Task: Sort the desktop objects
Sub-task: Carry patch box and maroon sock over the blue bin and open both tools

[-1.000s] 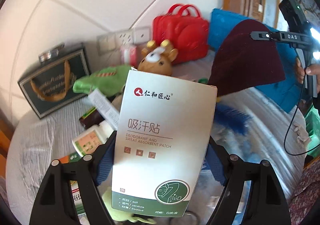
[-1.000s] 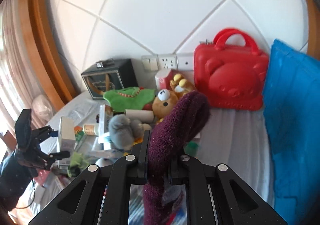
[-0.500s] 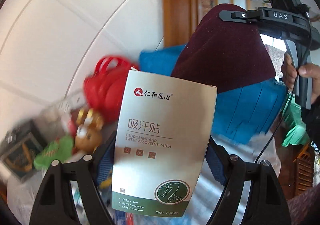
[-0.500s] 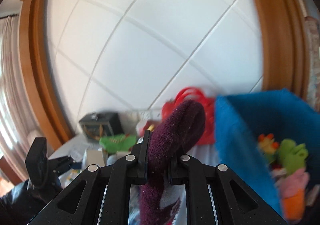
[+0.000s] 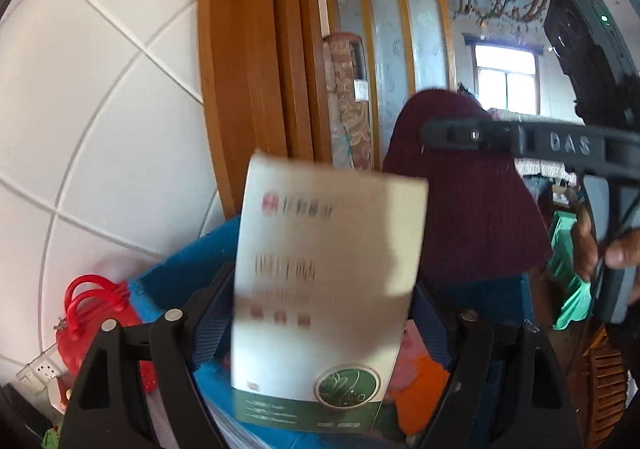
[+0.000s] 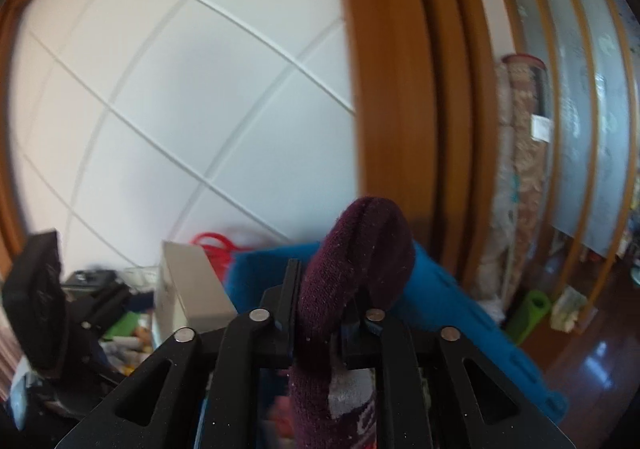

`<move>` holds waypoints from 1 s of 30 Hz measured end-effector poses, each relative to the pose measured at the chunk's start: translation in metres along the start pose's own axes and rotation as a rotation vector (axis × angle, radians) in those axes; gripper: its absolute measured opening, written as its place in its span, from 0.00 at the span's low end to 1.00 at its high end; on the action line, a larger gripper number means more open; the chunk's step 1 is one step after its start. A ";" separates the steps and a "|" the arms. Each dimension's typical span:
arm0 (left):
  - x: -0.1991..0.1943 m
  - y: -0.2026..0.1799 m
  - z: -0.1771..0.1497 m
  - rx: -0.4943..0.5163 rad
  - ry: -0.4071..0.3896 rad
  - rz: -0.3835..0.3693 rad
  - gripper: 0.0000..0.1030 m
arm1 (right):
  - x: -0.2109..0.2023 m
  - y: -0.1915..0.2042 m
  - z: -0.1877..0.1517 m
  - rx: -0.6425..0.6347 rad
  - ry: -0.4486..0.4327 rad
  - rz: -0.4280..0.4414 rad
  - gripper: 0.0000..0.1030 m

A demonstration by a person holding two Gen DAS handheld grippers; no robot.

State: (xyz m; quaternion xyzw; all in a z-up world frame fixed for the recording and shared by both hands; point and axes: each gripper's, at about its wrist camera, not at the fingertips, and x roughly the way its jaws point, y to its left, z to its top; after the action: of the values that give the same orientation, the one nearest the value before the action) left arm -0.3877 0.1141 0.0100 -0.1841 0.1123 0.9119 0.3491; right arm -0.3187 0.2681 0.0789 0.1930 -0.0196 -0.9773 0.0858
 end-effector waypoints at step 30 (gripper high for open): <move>-0.172 -0.046 -0.102 -0.163 -0.014 0.499 0.83 | -0.181 0.053 -0.127 0.164 -0.166 -0.032 1.00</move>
State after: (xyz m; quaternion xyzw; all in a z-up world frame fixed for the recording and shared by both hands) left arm -0.2122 0.0112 -0.0145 -0.1718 0.0778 0.9771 0.0982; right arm -0.0971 0.2469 0.0326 0.1182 -0.1037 -0.9862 0.0524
